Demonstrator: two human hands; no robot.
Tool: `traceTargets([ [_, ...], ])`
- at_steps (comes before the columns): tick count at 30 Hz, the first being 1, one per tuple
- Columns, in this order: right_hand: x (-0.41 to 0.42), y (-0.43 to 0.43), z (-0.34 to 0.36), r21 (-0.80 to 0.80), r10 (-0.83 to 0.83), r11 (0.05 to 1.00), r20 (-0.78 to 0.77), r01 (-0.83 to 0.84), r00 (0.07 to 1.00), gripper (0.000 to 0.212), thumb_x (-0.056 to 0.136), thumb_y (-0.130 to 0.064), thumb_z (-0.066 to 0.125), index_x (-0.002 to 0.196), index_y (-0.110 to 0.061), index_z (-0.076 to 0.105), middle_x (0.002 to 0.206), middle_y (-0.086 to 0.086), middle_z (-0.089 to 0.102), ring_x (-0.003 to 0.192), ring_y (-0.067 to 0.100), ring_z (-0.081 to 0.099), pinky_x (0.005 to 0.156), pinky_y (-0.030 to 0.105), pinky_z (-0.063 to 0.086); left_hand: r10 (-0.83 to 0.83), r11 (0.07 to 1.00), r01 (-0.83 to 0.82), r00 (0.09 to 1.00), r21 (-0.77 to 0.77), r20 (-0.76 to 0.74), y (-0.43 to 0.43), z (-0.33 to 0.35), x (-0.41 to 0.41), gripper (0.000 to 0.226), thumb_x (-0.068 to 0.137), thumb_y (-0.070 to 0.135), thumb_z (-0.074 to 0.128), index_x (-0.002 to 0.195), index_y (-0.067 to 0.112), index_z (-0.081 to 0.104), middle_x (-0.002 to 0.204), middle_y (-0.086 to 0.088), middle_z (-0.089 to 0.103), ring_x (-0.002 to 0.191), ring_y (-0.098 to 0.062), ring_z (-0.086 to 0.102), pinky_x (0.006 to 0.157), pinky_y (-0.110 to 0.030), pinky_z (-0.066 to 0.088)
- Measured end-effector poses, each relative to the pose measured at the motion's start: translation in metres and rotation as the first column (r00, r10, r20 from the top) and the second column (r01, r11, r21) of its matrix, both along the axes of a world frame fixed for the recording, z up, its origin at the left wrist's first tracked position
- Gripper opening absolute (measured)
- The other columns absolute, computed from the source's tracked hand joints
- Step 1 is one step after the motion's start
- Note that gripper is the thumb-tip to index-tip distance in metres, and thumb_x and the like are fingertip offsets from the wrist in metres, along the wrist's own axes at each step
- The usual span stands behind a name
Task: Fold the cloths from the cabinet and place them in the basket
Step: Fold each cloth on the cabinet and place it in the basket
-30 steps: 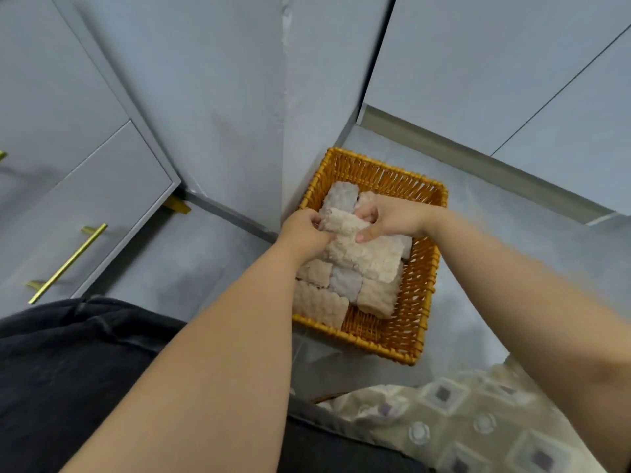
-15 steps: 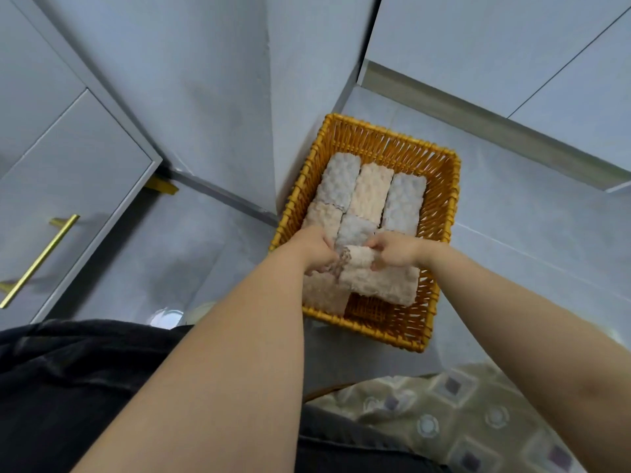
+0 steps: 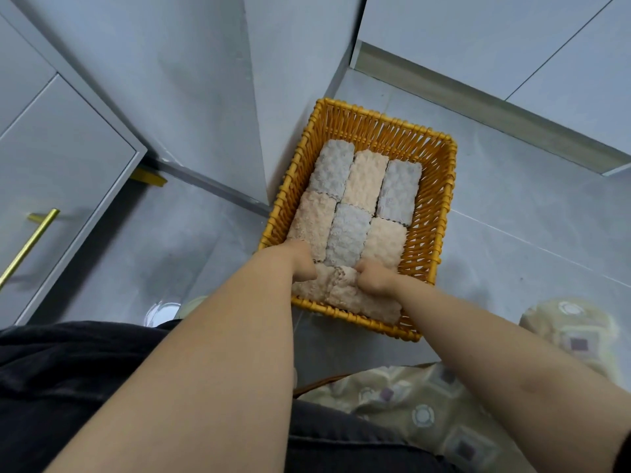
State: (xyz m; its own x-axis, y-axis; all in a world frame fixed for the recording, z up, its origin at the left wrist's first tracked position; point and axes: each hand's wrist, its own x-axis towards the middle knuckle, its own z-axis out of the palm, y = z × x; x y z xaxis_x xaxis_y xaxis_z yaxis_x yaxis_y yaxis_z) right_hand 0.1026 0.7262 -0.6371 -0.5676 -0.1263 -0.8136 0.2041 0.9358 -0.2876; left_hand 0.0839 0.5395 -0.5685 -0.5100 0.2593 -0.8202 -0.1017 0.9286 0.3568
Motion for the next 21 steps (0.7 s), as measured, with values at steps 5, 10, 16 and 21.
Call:
traceTargets([
  [5, 0.002, -0.005, 0.006, 0.27, 0.467, 0.871, -0.201, -0.41, 0.861, 0.019, 0.09, -0.012, 0.046, 0.108, -0.011, 0.052, 0.107, 0.009, 0.059, 0.097, 0.026, 0.056, 0.072, 0.033, 0.044, -0.187, 0.98, 0.195, 0.97, -0.035, 0.156, -0.007, 0.001, 0.007, 0.054, 0.075, 0.055, 0.069, 0.112, 0.016, 0.068, 0.116, -0.002, 0.063, 0.104, -0.023, 0.059, 0.094, -0.039, 0.049],
  [10, 0.004, 0.001, 0.01, 0.193, 0.496, 0.858, -0.554, -0.477, 0.668, 0.026, 0.089, -0.011, 0.048, 0.114, -0.009, 0.052, 0.105, 0.009, 0.054, 0.092, 0.026, 0.053, 0.07, 0.035, 0.045, -0.298, 0.943, 0.316, 0.941, -0.099, 0.162, -0.005, 0.005, 0.012, 0.048, 0.077, 0.03, 0.077, 0.122, 0.02, 0.064, 0.116, -0.005, 0.063, 0.103, -0.024, 0.061, 0.092, -0.04, 0.052],
  [16, 0.012, -0.001, 0.004, 0.164, 0.655, 0.694, -0.549, -0.701, 0.519, 0.028, 0.091, -0.021, 0.051, 0.114, -0.009, 0.061, 0.103, 0.009, 0.058, 0.093, 0.026, 0.054, 0.067, 0.036, 0.048, -0.358, 0.905, 0.389, 0.915, -0.171, 0.184, -0.001, 0.0, 0.011, 0.046, 0.086, 0.026, 0.068, 0.13, 0.018, 0.057, 0.124, -0.007, 0.06, 0.112, -0.024, 0.059, 0.098, -0.038, 0.049],
  [21, 0.014, 0.006, 0.001, 0.148, 0.696, 0.678, -0.442, -0.72, 0.566, 0.031, 0.095, -0.03, 0.047, 0.117, -0.012, 0.058, 0.11, 0.006, 0.054, 0.095, 0.022, 0.054, 0.063, 0.028, 0.037, -0.401, 0.891, 0.421, 0.906, -0.172, 0.137, -0.006, -0.007, 0.013, 0.048, 0.085, 0.029, 0.07, 0.129, 0.018, 0.057, 0.122, -0.006, 0.06, 0.107, -0.025, 0.06, 0.095, -0.038, 0.05],
])
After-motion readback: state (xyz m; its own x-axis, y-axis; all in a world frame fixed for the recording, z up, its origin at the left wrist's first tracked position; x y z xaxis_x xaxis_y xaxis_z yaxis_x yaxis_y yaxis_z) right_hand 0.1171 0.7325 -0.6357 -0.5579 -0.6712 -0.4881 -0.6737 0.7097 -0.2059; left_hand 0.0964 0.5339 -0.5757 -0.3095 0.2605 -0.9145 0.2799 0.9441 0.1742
